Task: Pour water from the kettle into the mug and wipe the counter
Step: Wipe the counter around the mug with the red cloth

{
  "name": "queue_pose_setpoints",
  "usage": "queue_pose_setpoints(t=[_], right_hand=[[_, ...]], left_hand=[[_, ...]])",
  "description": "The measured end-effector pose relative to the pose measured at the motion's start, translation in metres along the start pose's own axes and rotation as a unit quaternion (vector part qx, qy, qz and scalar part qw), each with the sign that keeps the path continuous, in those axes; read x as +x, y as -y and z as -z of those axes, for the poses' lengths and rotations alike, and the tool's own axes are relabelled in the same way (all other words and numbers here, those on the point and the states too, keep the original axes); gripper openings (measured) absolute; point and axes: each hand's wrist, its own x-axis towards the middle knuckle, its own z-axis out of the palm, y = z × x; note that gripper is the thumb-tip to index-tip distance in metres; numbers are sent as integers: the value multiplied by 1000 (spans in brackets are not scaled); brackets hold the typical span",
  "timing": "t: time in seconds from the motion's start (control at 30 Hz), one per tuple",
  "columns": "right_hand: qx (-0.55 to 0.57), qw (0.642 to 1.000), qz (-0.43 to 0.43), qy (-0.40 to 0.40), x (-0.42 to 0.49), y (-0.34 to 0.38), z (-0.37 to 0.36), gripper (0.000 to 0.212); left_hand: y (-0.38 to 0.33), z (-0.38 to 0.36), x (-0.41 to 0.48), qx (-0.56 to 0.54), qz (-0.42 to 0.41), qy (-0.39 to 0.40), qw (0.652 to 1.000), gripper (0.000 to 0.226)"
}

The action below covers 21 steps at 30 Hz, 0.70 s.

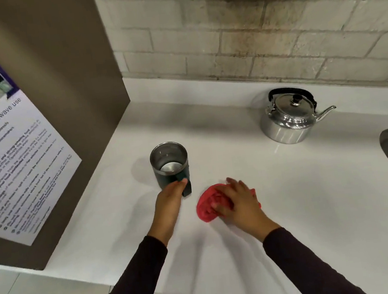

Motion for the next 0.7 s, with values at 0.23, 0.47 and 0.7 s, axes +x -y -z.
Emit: queue_pose_setpoints(t=[0.23,0.47,0.7], right_hand=[[-200,979,25,-20,14,-8,-35,58],[-88,990,-46,-104,102,6,-15,47],[-34,999,9,-17,182,61,-19,41]], left_hand=[[3,-6,15,-34,-14,8,999,37],[0,25,23,-69,-10,-6,998,40],[-19,64,23,-40,-49,-23,998,43]])
